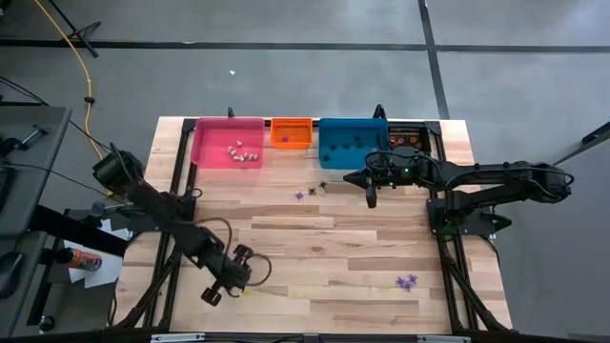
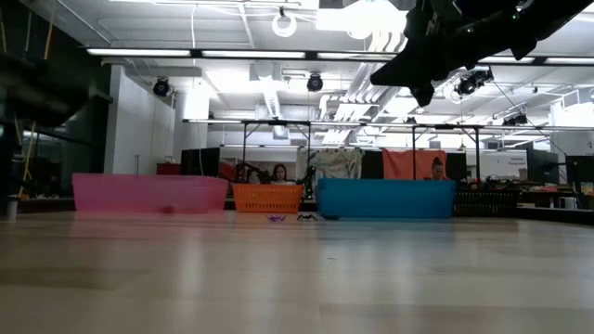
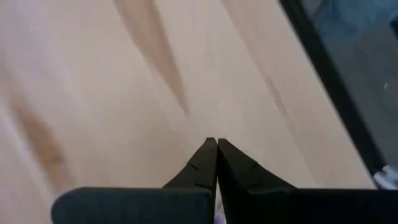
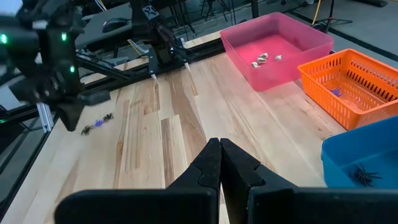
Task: Sort Halloween decoration
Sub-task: Put the black spider toy into the blue bin
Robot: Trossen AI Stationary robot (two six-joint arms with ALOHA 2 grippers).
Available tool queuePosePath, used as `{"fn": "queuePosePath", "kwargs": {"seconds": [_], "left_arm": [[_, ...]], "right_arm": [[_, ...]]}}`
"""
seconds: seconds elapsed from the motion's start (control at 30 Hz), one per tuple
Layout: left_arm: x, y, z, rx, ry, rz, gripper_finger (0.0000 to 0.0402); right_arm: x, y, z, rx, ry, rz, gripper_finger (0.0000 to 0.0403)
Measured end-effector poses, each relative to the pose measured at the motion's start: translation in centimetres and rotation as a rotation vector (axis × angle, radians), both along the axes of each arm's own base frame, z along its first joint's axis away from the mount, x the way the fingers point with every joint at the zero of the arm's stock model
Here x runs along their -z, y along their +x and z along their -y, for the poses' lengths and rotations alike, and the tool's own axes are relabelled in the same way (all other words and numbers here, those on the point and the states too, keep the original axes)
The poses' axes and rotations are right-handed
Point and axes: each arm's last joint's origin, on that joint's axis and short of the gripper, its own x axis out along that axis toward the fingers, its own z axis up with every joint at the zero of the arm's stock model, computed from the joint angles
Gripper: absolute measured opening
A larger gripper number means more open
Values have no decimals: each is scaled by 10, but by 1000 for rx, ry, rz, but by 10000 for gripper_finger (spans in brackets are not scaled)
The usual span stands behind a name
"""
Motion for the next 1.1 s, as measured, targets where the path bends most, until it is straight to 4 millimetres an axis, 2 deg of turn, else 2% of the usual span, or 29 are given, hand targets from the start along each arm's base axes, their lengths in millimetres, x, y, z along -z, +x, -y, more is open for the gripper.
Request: {"fn": "queuePosePath", "kwargs": {"seconds": [0.1, 0.2, 0.4, 0.6, 0.87, 0.97, 1.1], "left_arm": [[-18, 5, -14, -45, -41, 62, 0], [-25, 5, -19, -86, -78, 62, 0], [-14, -15, 5, -30, -67, -48, 13], [1, -29, 27, -38, -20, -66, 81], [26, -33, 32, -70, 93, -154, 189], [30, -33, 33, -69, 107, -163, 214], [39, -32, 34, -63, 147, -167, 226]], "right_arm": [[0, 0, 0, 0, 0, -1, 0], [0, 0, 0, 0, 1, -4, 0], [2, -1, 0, 0, 5, -24, 0], [4, -1, 0, 0, 9, -44, 0], [5, -2, 0, 10, 37, -47, 0], [5, -2, 0, 10, 38, -49, 0], [5, -2, 0, 10, 38, -51, 0]]}}
